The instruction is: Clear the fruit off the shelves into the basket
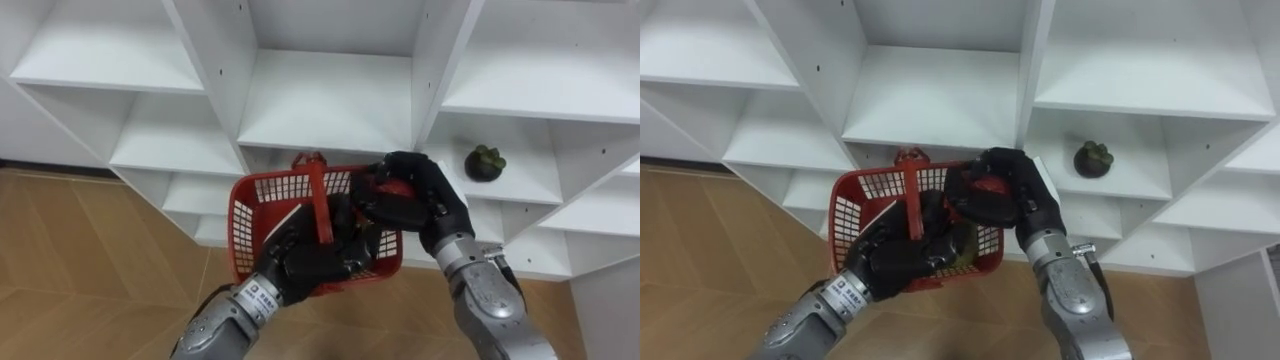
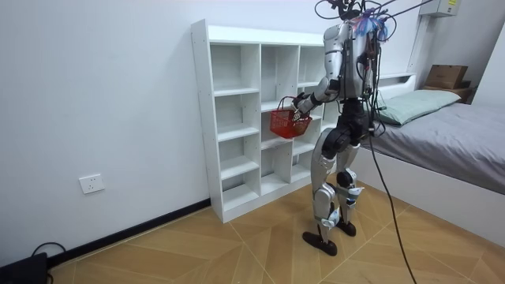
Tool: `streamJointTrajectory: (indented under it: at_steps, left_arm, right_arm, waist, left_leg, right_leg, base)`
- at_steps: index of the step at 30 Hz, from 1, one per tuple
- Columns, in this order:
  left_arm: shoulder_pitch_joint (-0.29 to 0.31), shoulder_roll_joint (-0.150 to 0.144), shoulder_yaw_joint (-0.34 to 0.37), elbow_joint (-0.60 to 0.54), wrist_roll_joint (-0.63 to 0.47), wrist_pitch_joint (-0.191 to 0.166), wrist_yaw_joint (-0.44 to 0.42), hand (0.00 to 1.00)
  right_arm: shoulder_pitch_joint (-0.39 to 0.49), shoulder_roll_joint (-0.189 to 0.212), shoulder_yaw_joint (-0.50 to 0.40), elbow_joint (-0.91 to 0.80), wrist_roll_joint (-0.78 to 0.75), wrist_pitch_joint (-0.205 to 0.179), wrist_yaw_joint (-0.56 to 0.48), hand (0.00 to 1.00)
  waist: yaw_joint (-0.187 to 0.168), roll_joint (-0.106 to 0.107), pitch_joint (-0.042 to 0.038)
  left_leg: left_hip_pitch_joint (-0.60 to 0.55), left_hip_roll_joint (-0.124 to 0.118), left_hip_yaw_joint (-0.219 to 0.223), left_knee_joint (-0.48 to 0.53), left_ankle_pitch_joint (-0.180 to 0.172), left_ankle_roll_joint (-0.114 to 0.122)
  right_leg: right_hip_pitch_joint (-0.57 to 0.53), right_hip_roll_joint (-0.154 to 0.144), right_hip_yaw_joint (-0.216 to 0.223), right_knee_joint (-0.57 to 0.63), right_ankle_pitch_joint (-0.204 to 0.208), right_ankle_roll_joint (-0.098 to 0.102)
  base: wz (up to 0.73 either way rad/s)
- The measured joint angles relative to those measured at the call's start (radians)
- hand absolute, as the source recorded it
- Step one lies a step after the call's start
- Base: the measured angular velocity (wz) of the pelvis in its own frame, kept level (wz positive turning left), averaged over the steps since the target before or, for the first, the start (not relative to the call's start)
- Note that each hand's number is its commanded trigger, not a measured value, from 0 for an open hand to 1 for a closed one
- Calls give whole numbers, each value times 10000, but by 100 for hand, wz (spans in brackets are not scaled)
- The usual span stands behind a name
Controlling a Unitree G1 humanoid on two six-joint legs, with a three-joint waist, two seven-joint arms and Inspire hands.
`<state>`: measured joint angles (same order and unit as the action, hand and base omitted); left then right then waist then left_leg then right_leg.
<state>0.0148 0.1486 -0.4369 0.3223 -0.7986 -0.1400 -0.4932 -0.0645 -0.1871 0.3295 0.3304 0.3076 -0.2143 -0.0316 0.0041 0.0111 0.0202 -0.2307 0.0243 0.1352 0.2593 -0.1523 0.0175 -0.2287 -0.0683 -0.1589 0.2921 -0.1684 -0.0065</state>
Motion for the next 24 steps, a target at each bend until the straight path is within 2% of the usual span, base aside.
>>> streamJointTrajectory:
  at_steps: [1, 3, 4, 11, 24]
  left_arm:
    - [0, 0, 0, 0, -3, 106, 0, 100]
    - [0, 0, 1, 0, -3, 244, 0, 100]
    - [0, 0, 0, 0, -3, 305, 0, 100]
    - [0, 0, -8, 0, -3, 526, 0, 100]
    - [-137, -6, 1, -7, -365, 556, -30, 100]
  right_arm:
    - [-1, -2, -3, -1, 0, 59, 6, 94]
    - [-1, -2, -12, -1, 0, 198, 7, 59]
    - [-1, -2, -14, -1, 0, 281, 10, 0]
    - [-22, 3, -153, -7, 6, 413, 13, 0]
    - [-157, 34, -183, -35, -76, 413, 209, 0]
  waist:
    - [1, -1, 1]
    - [0, -5, 2]
    - [0, -5, 3]
    - [-3, -6, 2]
    - [-9, -41, 12]
  left_leg:
    - [4, 0, 4, 0, 0, 0]
    - [10, 0, 12, 0, 0, 0]
    - [14, -1, 16, 0, 0, 0]
    - [22, -4, 12, 2, 0, 0]
    - [-6, -11, 29, 52, 2, 3]
  right_leg:
    - [-1, 4, 26, 0, -2, 3]
    - [-4, 6, 50, 0, -2, 4]
    - [-6, 6, 64, 1, -2, 4]
    - [-27, 6, 113, 28, -3, 6]
    - [-174, 4, 230, 184, -15, 6]
  base:
    - [0]
    - [-2]
    - [0]
    - [0]
    - [-2]
